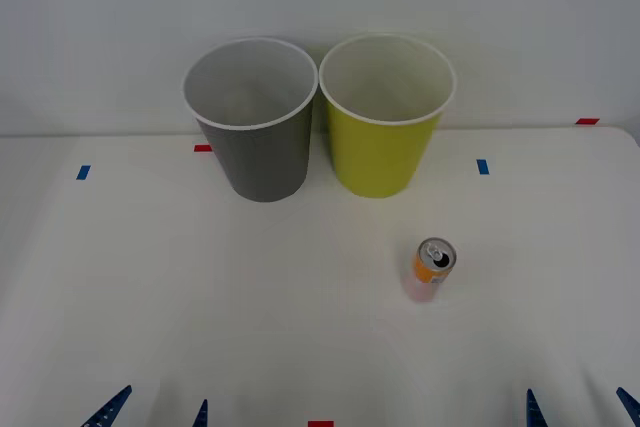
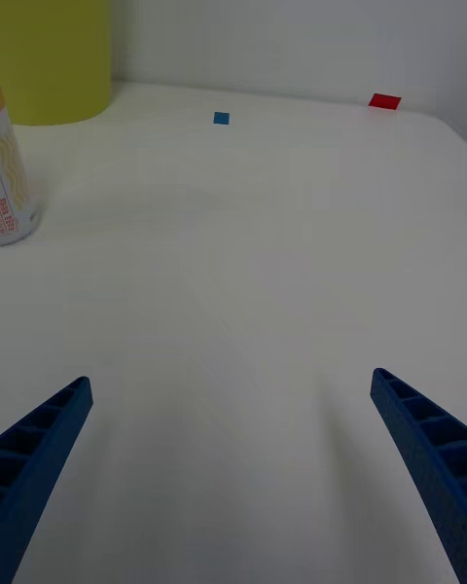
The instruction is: Put cans in the gray bin and PET bottles in the light green bin.
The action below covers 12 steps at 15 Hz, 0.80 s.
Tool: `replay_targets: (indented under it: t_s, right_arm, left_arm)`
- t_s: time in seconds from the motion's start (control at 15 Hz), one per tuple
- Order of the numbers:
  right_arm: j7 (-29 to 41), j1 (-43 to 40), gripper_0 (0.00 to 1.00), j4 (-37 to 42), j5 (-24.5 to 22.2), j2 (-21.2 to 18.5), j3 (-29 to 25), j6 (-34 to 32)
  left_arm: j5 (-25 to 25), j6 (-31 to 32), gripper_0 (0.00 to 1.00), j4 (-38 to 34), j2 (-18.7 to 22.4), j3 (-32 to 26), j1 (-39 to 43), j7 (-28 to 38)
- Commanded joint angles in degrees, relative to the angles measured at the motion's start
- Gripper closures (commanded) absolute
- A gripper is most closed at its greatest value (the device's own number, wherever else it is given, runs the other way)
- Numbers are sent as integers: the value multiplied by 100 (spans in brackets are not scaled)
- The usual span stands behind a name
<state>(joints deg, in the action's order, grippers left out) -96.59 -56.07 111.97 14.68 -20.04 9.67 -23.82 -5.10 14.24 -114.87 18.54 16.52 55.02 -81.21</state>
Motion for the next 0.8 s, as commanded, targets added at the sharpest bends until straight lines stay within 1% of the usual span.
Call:
replay_targets:
  t_s: [0.07,0.8]
  right_arm:
    - [0,0,0,0,0,0,0,0]
    - [0,0,0,0,0,0,0,0]
  left_arm:
    - [0,0,0,0,0,0,0,0]
    - [0,0,0,0,0,0,0,0]
